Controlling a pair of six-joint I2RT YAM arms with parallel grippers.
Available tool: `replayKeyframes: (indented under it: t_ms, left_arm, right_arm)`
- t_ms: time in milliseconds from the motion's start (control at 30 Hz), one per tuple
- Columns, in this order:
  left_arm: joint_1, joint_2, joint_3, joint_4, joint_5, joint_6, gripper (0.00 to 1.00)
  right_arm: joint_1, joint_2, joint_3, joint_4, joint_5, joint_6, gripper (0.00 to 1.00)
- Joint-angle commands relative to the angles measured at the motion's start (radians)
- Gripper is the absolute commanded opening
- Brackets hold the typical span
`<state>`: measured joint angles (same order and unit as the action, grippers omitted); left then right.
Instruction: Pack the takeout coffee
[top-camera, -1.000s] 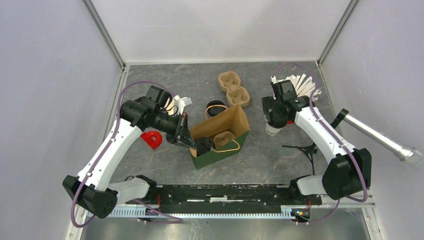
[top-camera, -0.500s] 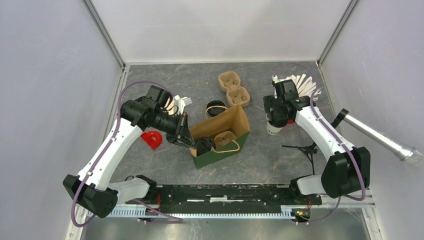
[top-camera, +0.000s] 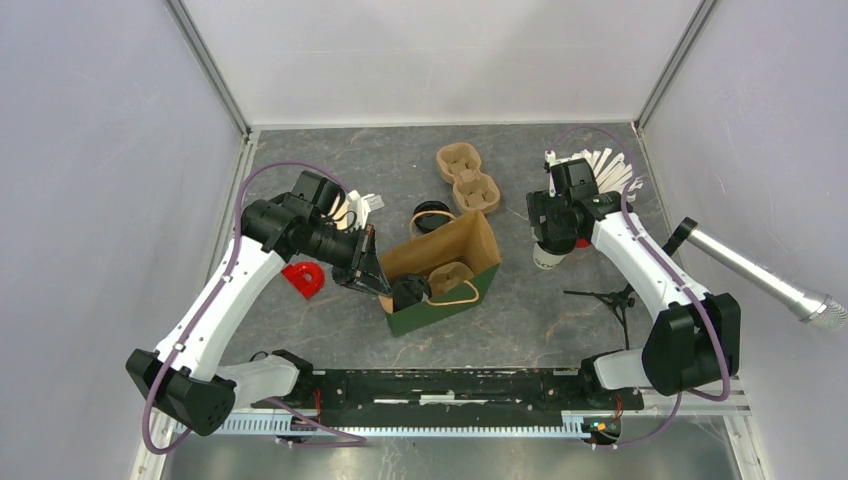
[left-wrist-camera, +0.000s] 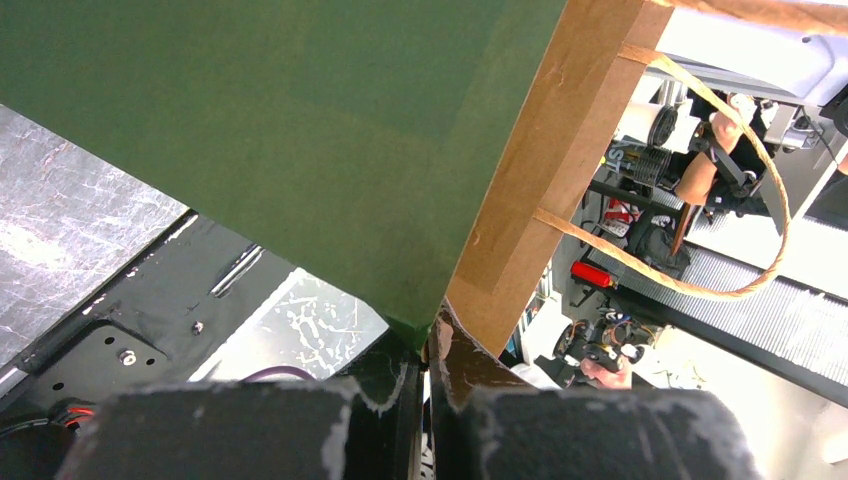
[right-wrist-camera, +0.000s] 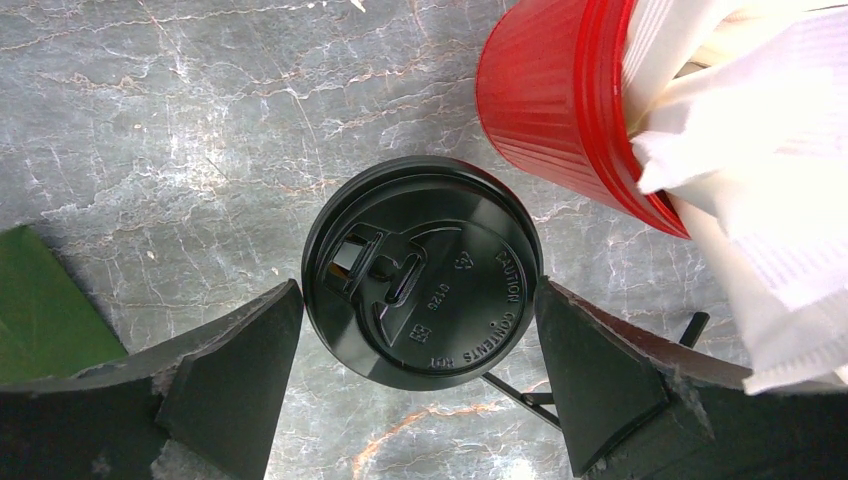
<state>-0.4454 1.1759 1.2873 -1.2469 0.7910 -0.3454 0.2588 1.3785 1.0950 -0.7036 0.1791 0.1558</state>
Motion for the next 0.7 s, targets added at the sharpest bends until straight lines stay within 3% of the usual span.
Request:
replayKeyframes:
  t_ms: [0, 667]
  left_arm:
    - [-0.003, -0.008, 0.037, 0.013, 0.015, 0.066, 0.08]
    - [-0.003, 0.005, 0.05, 0.013, 0.016, 0.069, 0.08]
  right_arm:
    - [-0.009, 0.013, 0.003, -0.002, -0.038, -0.004, 0.92]
    - [-0.036, 0.039, 0.129, -0.065, -0.056, -0.046, 0.95]
